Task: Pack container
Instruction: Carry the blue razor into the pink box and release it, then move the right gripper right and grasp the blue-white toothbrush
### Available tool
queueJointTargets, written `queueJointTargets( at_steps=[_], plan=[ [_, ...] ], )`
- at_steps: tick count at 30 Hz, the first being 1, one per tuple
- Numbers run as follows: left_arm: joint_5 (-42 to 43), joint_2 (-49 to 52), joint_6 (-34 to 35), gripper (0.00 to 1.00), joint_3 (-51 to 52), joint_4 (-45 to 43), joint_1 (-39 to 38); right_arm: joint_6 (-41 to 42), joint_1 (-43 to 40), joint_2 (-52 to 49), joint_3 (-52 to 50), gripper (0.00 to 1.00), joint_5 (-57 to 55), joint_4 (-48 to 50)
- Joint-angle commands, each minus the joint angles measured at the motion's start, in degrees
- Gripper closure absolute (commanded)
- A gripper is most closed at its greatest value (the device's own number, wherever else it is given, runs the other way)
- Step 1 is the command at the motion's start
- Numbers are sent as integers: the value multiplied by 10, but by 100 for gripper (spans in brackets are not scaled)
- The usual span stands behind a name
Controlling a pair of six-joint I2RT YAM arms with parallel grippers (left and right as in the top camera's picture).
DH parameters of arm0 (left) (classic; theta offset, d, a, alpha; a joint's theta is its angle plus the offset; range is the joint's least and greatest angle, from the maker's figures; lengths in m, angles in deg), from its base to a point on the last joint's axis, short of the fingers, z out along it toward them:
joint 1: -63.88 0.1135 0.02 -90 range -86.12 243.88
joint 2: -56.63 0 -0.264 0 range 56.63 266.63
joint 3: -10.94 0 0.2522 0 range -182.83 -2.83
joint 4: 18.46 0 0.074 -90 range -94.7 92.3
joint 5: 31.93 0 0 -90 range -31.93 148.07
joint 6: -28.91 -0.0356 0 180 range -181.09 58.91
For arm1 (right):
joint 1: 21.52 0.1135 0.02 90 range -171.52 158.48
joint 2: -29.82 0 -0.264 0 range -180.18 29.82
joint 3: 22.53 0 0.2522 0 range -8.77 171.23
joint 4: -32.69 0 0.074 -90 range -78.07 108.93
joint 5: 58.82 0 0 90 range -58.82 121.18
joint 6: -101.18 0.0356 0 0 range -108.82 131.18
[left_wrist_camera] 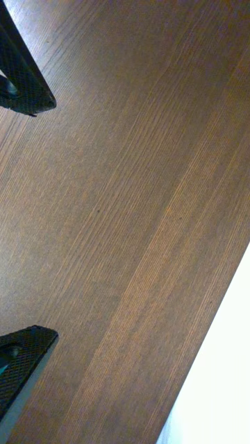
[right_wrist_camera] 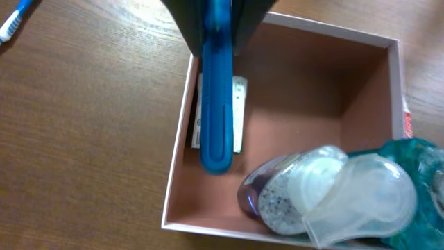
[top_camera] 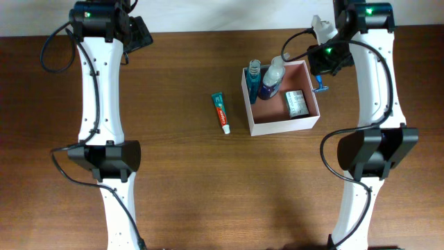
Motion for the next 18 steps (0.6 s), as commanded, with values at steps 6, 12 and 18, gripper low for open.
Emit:
queueJointTargets(
  at_steps=[6, 12, 18],
  plan=[
    [0, -16, 5, 1, 2, -1, 2, 4, 1, 3, -67, 89, 42, 29],
    [0, -16, 5, 0, 2, -1, 2, 3, 0, 3, -88, 84, 31, 49],
    [0, -16, 5, 1, 2, -1, 2, 4, -14, 4, -75, 76, -99, 40]
  ],
)
